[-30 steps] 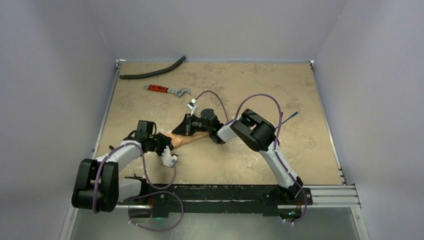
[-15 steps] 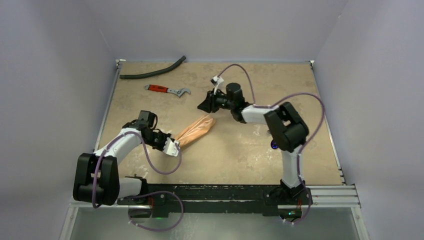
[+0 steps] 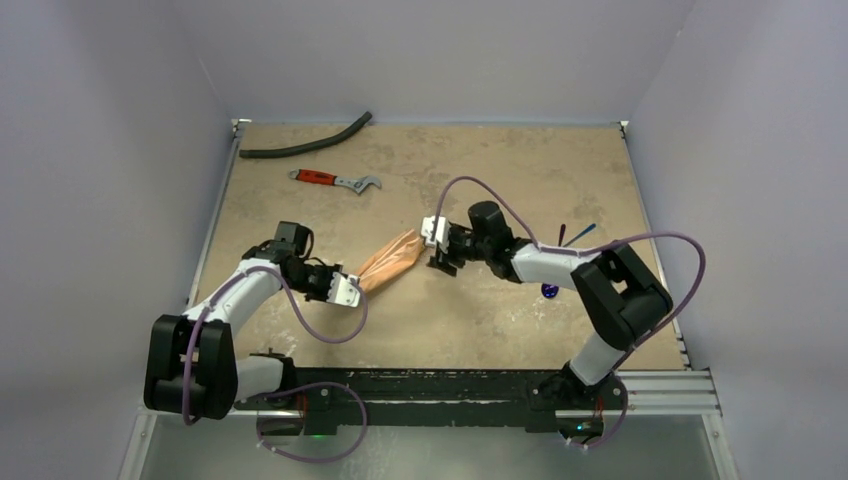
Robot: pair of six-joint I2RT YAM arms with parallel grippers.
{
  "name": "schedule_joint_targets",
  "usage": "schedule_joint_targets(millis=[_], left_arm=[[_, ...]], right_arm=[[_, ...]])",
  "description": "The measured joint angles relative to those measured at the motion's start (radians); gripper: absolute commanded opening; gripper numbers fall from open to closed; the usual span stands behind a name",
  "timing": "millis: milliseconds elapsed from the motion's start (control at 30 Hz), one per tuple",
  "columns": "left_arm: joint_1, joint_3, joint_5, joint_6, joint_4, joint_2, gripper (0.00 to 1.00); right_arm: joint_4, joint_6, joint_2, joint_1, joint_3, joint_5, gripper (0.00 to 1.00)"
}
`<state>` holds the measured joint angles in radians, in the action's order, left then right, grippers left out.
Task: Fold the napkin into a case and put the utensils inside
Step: Pick up the smaller rectangle-folded napkin from the center of the board.
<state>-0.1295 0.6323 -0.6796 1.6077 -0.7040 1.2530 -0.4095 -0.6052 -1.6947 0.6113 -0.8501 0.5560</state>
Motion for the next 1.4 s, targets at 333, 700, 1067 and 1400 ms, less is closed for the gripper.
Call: schedule_joint_targets(millis=[333,700,1067,1400], left_arm=[[0.000,0.000,-0.001,0.000,-0.001,-0.003,0.00],[0.000,0.001,-0.006,-0.001,-0.005,-0.005,0.00],[0.000,0.027,-0.013,-0.001,-0.026,-0.009,0.00],[0.000,0.096,-0.035,-0.058,-0.048,-0.021,0.00]], right_arm=[[-0.166,-0.191,0.130,0.177,0.206,-0.220,0.96],[-0.263,-0.262,-0.019,0.287,0.195,-0.281,0.86],[-0.284,-0.276,-0.218,0.287,-0.016,-0.298,0.72],[-0.328,-0.348,-0.320,0.291,-0.089,-0.355,0.01]])
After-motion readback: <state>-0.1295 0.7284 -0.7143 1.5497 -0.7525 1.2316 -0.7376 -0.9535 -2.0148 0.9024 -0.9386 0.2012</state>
